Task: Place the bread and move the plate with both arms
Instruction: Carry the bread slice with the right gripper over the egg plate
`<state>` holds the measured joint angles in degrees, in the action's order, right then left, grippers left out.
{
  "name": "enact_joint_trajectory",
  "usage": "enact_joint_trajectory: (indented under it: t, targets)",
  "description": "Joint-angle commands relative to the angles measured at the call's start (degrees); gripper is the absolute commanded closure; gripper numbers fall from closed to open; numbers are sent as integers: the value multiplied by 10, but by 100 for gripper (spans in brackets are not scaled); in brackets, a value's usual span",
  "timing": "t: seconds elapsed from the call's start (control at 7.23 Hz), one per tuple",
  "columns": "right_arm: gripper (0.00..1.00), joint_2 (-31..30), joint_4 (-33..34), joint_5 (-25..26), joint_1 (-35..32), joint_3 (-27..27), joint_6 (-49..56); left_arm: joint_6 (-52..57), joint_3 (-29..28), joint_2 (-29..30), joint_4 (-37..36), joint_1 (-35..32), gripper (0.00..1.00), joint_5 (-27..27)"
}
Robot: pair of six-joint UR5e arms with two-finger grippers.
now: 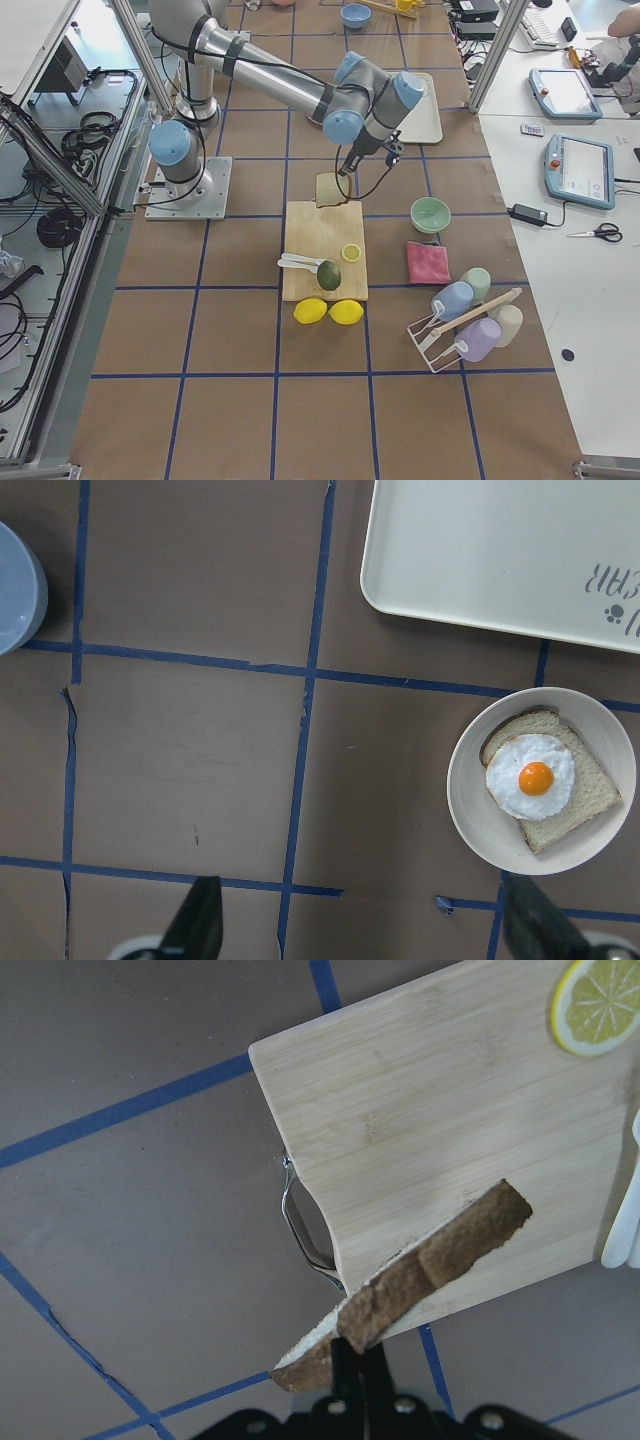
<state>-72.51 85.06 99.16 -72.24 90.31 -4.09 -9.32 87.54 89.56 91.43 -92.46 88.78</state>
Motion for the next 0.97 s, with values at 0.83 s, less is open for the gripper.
enact_joint_trajectory:
  t: [0.83]
  targets:
    - [100, -42, -111, -126, -169, -62, -260, 0, 1, -4, 2, -1, 0, 1]
